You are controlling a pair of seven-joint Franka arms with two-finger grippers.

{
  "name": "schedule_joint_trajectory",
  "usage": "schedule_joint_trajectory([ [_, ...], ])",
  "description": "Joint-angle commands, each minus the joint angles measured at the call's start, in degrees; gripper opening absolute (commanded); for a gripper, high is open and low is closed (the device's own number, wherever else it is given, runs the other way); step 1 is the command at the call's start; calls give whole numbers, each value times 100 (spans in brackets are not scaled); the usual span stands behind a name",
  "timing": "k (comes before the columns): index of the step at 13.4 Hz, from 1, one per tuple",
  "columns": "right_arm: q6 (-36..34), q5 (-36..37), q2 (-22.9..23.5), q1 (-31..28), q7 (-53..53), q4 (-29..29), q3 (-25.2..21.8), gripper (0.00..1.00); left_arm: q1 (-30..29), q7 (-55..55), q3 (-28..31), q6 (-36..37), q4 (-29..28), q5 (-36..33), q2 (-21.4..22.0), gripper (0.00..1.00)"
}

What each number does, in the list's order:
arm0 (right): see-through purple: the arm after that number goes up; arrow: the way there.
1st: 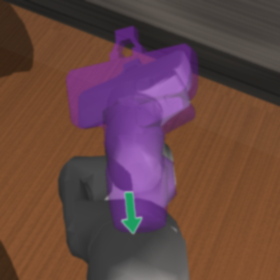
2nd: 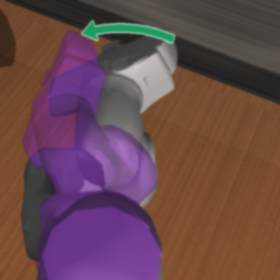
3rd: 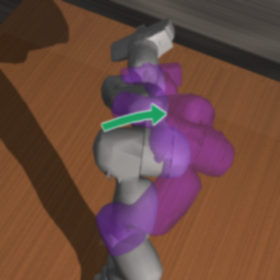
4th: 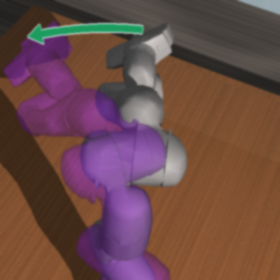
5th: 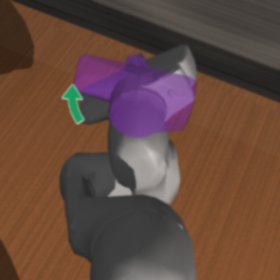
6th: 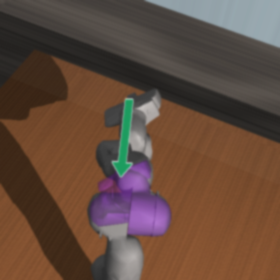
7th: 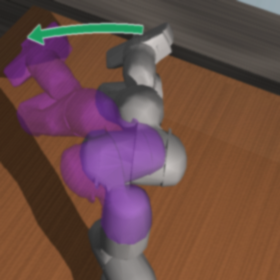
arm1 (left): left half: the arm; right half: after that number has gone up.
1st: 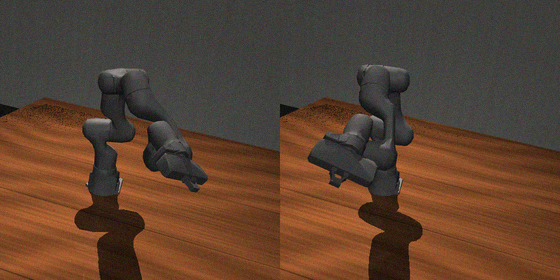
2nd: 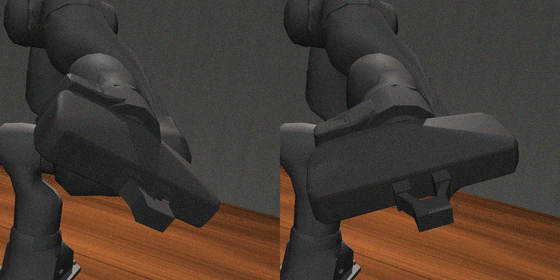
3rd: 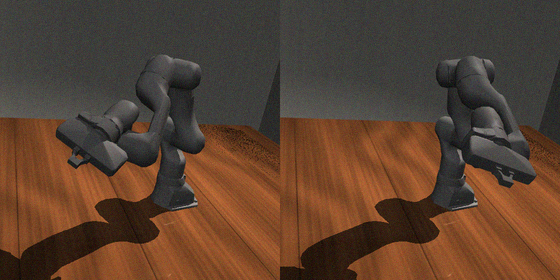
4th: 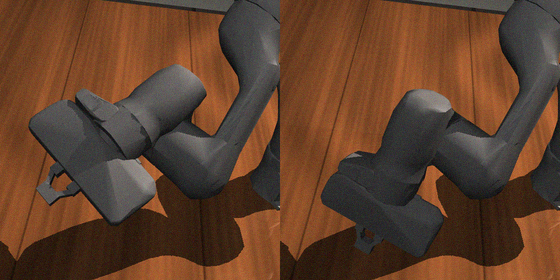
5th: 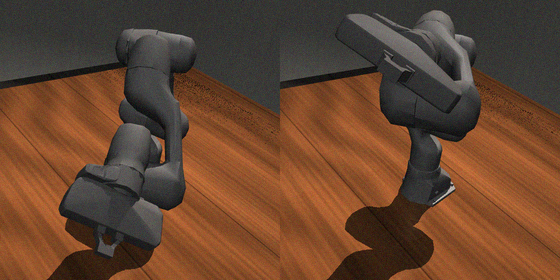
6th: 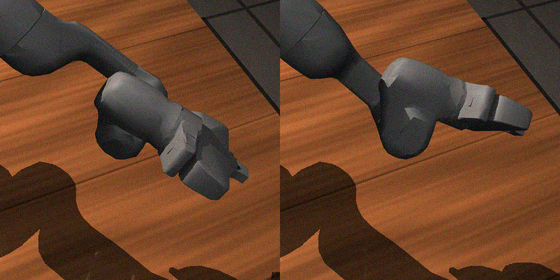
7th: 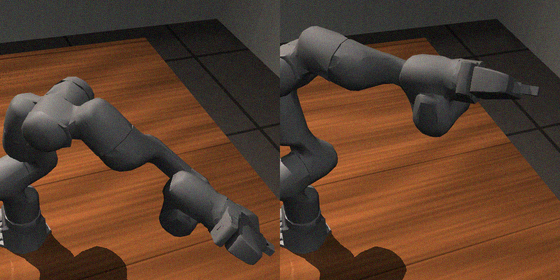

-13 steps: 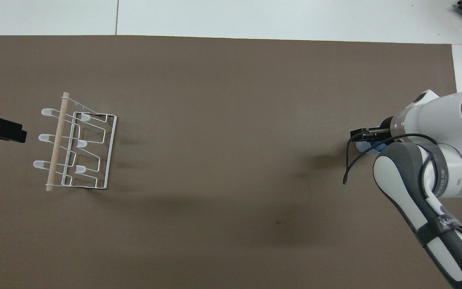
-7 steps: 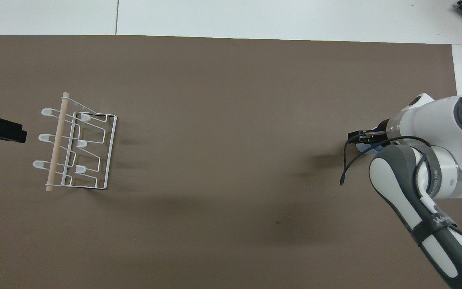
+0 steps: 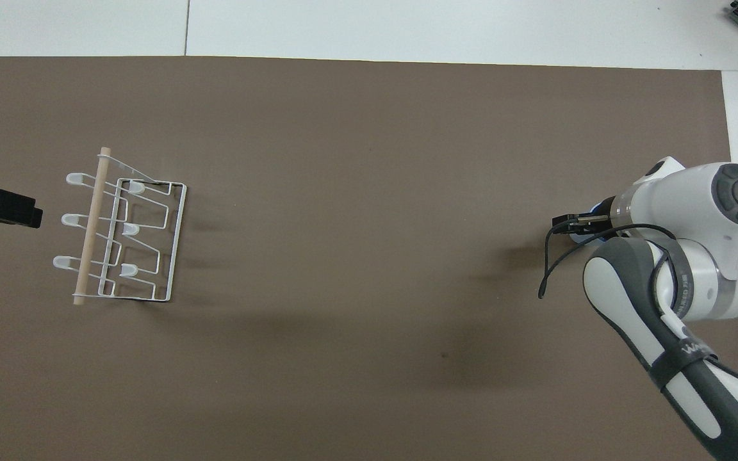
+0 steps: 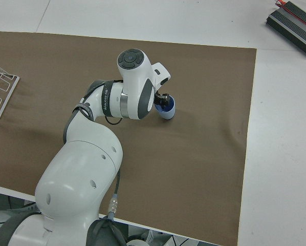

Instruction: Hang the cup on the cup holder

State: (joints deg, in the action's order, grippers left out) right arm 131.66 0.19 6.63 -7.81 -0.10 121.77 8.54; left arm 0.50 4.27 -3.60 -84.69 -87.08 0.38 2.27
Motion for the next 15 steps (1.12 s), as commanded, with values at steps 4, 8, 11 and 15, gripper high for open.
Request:
schedule_joint_trajectory([
  [4,0,-81,5,-63,-104,4,8,55,12,30,44,31,-142,-46,134,100],
  [8,-395,-81,14,-98,-104,-294,8,8,3,65,44,5,-142,-46,142,100],
  [11,-510,-45,14,-124,-113,-382,-1,0,21,65,35,-13,-142,-55,142,100],
  [15,-571,-45,5,-133,-113,-400,-1,0,29,-5,26,31,-142,-29,142,100],
])
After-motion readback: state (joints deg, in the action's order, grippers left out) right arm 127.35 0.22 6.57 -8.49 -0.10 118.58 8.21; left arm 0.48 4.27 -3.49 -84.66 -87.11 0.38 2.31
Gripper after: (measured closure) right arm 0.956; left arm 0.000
